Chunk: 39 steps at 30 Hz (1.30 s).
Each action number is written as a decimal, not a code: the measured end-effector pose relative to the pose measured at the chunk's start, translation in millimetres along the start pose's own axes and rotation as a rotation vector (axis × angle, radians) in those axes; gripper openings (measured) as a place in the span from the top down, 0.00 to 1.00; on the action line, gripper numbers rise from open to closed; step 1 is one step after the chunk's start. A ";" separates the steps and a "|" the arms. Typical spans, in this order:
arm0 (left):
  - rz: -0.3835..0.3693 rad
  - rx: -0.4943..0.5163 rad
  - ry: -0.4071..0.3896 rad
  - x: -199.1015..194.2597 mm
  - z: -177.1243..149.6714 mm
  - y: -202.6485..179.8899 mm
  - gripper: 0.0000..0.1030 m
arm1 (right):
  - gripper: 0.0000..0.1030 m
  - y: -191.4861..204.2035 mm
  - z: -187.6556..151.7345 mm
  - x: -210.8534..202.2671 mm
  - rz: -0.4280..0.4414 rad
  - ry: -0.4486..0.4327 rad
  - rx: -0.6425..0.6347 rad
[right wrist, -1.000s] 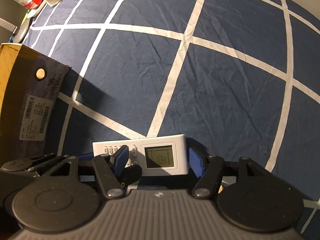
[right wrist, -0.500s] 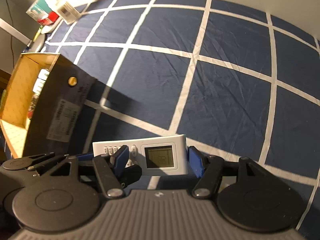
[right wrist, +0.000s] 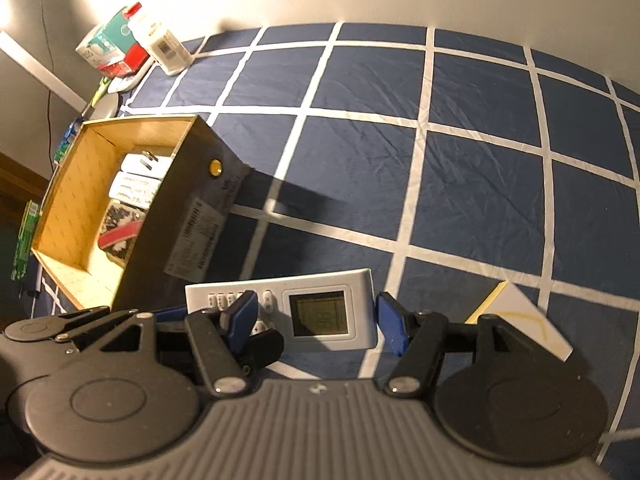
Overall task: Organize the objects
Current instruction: 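Carry the white AC remote with the right gripper over the box, then lower the white AC remote into the box beside the phone case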
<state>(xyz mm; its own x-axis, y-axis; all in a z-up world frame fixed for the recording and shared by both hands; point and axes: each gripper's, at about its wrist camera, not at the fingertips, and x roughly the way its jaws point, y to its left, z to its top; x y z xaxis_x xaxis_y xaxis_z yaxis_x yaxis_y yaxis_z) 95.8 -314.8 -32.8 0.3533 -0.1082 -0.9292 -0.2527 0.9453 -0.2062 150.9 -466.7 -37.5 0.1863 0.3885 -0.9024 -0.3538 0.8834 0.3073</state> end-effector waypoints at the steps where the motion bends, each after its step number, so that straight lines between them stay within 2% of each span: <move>1: -0.002 0.013 0.000 -3.4 0.8 3.2 0.36 | 0.38 4.8 -1.6 -2.1 -0.003 -0.007 0.011; 9: -0.015 0.128 -0.006 -31.0 12.0 42.2 0.36 | 0.38 50.9 -5.2 -9.6 -0.018 -0.072 0.109; 22: -0.013 0.285 0.010 -58.1 32.6 122.1 0.36 | 0.38 140.4 -1.7 10.7 -0.021 -0.143 0.255; 30: -0.020 0.317 0.015 -68.0 45.3 168.5 0.36 | 0.38 187.5 7.1 25.6 -0.026 -0.163 0.284; 39: -0.013 0.297 0.080 -56.7 51.9 223.2 0.36 | 0.38 228.3 16.3 62.1 -0.023 -0.105 0.289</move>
<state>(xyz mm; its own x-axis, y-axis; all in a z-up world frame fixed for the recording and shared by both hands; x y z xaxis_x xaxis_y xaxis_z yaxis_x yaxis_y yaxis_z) 66.1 -81.7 -10.3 0.2796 -0.1337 -0.9508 0.0301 0.9910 -0.1305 96.6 -236.6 -18.5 0.2900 0.3795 -0.8786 -0.0759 0.9242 0.3742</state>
